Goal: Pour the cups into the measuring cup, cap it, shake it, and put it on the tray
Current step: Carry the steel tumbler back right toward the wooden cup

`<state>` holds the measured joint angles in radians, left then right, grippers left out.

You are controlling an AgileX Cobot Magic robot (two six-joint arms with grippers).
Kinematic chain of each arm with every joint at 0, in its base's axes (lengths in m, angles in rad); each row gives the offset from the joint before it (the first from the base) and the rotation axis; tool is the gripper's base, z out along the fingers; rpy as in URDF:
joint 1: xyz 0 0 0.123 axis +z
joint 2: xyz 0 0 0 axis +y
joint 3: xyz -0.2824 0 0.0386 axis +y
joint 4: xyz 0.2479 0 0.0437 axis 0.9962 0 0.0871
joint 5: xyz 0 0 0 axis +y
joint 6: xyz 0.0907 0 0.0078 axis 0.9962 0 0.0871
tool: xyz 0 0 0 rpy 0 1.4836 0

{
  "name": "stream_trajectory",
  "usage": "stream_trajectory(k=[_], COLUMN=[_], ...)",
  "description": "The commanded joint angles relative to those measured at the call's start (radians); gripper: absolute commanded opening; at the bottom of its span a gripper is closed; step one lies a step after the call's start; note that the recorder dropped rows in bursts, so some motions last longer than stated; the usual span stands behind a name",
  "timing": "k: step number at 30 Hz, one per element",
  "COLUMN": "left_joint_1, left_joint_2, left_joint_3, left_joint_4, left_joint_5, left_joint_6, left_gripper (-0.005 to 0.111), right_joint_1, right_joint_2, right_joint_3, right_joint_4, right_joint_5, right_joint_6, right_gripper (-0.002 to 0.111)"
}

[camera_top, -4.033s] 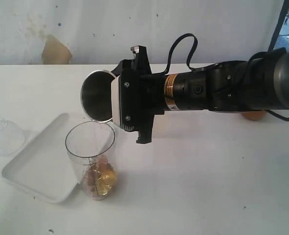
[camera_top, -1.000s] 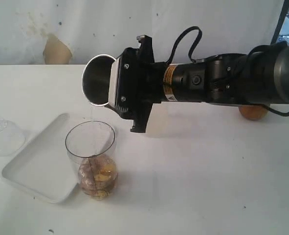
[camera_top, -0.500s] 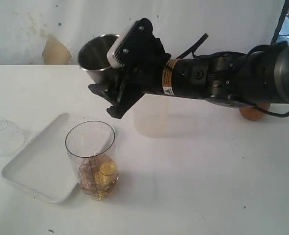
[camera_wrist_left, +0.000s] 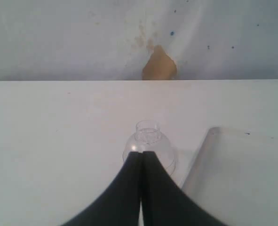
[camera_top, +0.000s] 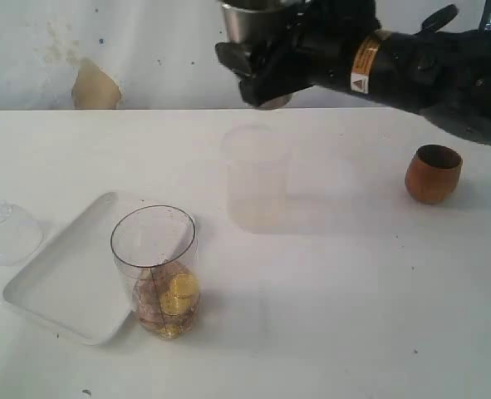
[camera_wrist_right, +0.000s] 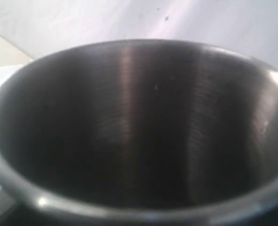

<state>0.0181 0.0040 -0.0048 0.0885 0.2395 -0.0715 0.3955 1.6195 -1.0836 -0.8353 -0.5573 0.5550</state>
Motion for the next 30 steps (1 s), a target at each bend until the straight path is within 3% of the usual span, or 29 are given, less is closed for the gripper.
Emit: stream_trajectory(k=[1, 6, 13, 20, 30], left_joint_1=[-0.009, -0.009, -0.009, -0.009, -0.009], left_joint_2=[-0.004, -0.004, -0.004, -0.004, -0.004], left_joint_3=[0.005, 0.005, 0.005, 0.005, 0.005], left_joint_4=[-0.006, -0.006, -0.006, -0.006, -0.006], left_joint_5=[-0.004, -0.004, -0.004, -0.004, -0.004], left_joint_6=[0.001, 0.001, 0.001, 0.001, 0.001], left_gripper=[0.000, 0.000, 0.000, 0.000, 0.000], right_joint_1=[-0.100, -0.230, -0.325, -0.361, -0.361], right_joint_2=[-0.028, -0.028, 0.035, 0.255, 0.428], right_joint_3=[-0.008, 0.078, 0.160, 0.167, 0.165], right_joint_4=[0.031, 0.106, 0.160, 0.175, 0.212], right_joint_5=[-0.036, -0.230, -0.231, -0.500, -0.477], right_joint_6=[0.008, -0.021, -0.118, -0.133, -0.224], right_gripper=[0.000, 0.000, 0.000, 0.000, 0.000])
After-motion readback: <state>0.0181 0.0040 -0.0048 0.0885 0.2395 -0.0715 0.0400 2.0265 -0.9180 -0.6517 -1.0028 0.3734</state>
